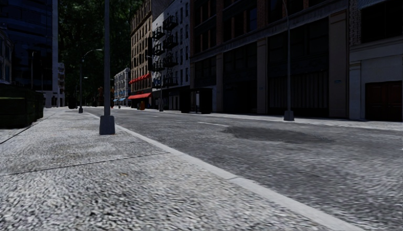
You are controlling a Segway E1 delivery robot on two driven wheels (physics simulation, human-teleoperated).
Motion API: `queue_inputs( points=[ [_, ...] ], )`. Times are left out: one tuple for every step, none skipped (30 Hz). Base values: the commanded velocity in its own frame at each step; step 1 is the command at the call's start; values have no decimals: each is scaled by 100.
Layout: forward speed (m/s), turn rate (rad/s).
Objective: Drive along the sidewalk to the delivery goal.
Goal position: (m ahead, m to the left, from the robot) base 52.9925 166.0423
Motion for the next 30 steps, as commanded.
queue_inputs(
  points=[
    [200, 95],
    [200, 95],
    [200, 95],
    [200, 95],
    [200, 95],
    [200, 95],
    [200, 95],
    [200, 95],
    [200, 95],
    [200, 95],
    [200, 95],
    [200, 95],
    [200, 95],
    [200, 95],
    [200, 95],
    [200, 95],
    [200, 95],
    [200, 88],
    [200, 88],
    [200, 86],
    [200, 81],
    [200, 59],
    [200, 59],
    [200, 0],
    [200, 0],
    [200, 0],
    [200, 0],
    [200, 0],
    [200, 0],
    [200, 0]
  ],
)
